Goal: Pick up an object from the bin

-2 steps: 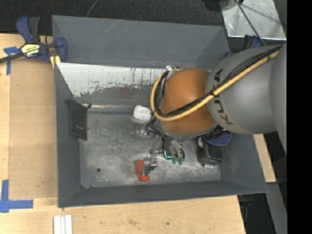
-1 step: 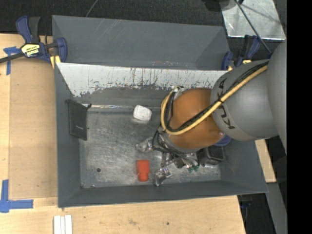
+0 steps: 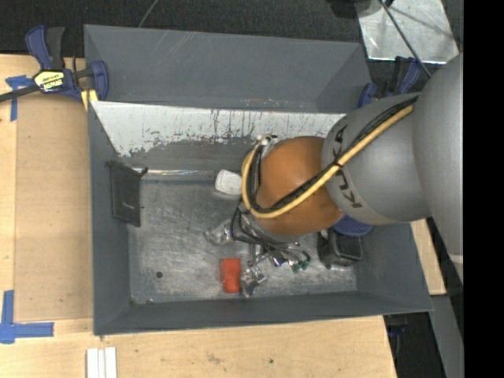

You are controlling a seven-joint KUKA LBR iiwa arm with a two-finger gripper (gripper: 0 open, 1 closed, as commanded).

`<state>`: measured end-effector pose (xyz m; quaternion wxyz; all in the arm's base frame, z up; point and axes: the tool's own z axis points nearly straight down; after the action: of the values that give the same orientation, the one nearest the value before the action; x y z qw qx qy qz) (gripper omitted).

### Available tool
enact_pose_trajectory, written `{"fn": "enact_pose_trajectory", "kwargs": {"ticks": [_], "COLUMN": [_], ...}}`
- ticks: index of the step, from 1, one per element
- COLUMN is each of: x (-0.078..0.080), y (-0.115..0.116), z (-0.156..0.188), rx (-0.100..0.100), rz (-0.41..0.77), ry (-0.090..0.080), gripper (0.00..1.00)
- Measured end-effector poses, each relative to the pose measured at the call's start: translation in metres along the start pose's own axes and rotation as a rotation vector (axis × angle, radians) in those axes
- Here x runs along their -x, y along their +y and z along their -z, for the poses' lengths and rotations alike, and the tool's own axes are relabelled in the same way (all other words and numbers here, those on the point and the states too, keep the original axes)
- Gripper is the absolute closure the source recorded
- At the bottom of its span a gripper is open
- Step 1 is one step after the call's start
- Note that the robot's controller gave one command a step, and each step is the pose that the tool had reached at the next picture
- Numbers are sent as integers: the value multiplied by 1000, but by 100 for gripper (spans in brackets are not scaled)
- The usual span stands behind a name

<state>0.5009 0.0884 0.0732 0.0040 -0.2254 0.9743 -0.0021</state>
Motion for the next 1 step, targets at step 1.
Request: {"fn": "enact_pose_trajectory", "kwargs": {"ticks": [1], "x": [4], "y": [1], "z": [0], "rx": [1], "rz": [102], "ry": [-2], "gripper": [0]}}
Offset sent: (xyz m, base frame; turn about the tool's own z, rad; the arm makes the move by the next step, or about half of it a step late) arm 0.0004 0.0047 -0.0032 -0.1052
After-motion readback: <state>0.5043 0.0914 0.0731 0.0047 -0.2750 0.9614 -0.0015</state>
